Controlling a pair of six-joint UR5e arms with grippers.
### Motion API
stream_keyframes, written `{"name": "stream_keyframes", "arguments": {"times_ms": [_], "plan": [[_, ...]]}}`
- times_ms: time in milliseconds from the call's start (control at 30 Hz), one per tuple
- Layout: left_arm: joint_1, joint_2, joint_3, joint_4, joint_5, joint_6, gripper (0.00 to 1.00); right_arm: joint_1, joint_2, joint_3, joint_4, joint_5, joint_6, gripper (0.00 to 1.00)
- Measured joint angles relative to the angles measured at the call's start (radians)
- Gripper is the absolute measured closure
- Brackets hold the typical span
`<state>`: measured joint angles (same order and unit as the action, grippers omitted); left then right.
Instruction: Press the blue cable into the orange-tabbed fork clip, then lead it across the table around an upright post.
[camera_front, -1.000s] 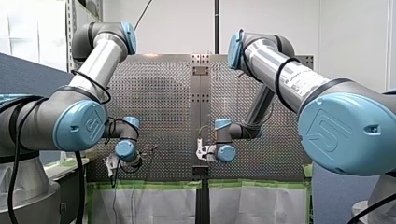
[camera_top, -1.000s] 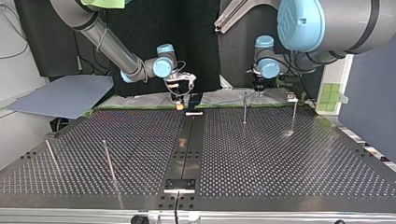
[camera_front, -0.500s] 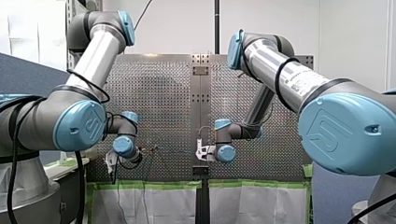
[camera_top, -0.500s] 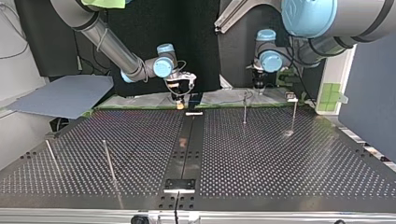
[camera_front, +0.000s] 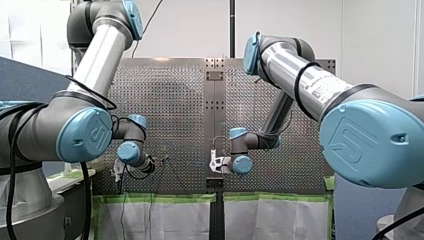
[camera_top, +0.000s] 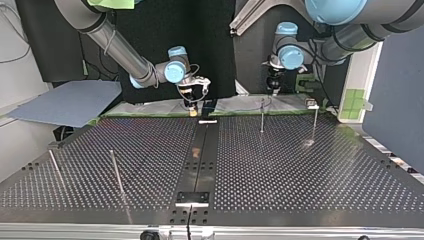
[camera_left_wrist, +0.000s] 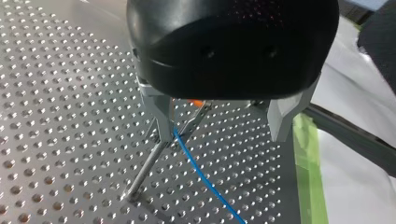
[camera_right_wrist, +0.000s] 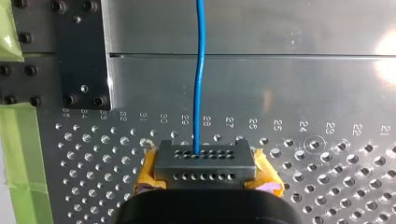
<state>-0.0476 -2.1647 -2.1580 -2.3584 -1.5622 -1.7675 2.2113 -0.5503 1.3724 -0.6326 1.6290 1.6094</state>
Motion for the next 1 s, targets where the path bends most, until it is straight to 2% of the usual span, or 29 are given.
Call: {"name": "stream_keyframes", "arguments": {"times_ms": [267, 467, 1000], "plan": [[-0.011, 0.039, -0.001, -0.004, 0.031, 0.033, 0.00, 0.000, 0.001, 0.000, 0.000, -0.003, 0.001, 1.00], [-0.018, 0.061, -0.001, -0.004, 0.033, 0.033, 0.00, 0.000, 0.002, 0.000, 0.000, -0.003, 0.002, 1.00], [-0.040, 0.062, -0.002, -0.009, 0.026, 0.012, 0.00, 0.000, 0.003, 0.000, 0.000, -0.007, 0.002, 1.00]]}}
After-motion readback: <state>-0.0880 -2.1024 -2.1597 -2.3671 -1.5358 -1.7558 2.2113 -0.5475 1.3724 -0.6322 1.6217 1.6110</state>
